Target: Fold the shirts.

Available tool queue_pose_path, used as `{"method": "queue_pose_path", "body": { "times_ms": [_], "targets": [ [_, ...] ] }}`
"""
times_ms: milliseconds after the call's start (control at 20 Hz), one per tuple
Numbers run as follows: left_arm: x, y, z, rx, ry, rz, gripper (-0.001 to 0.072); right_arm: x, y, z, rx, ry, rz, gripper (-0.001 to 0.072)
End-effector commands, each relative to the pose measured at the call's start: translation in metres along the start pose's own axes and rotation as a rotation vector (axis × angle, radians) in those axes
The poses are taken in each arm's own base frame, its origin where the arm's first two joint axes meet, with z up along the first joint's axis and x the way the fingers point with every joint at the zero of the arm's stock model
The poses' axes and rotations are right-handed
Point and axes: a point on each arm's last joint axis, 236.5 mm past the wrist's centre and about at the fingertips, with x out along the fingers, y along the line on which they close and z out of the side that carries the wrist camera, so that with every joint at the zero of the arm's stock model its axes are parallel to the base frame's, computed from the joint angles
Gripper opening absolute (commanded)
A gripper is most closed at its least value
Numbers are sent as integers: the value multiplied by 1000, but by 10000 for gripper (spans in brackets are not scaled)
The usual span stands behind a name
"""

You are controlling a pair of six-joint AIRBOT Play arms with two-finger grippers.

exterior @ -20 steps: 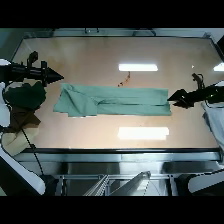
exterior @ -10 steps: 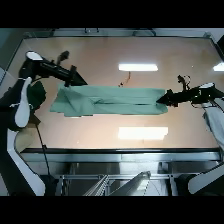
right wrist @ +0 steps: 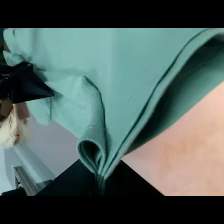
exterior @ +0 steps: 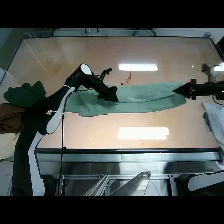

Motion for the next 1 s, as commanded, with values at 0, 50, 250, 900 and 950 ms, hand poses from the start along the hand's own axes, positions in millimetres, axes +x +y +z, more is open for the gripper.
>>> {"method": "queue_pose_path", "body": {
  "times_ms": [0,50,250,900,950],
  "targets": [
    [31,-35,23,28,-96,-37,12,-46,17,-6,2,4,53,17],
    [36,-44,32,50,-134,-32,13,-55,23,-9,4,19,69,17],
    [61,-82,51,105,-220,-56,18,-75,46,-8,-31,60,87,18],
    [-201,-67,61,59,-445,-279,19,182,243,-37,-287,145,152,18],
    [-227,-54,53,47,-470,-270,20,212,253,-48,-291,148,150,18]
  ]
}}
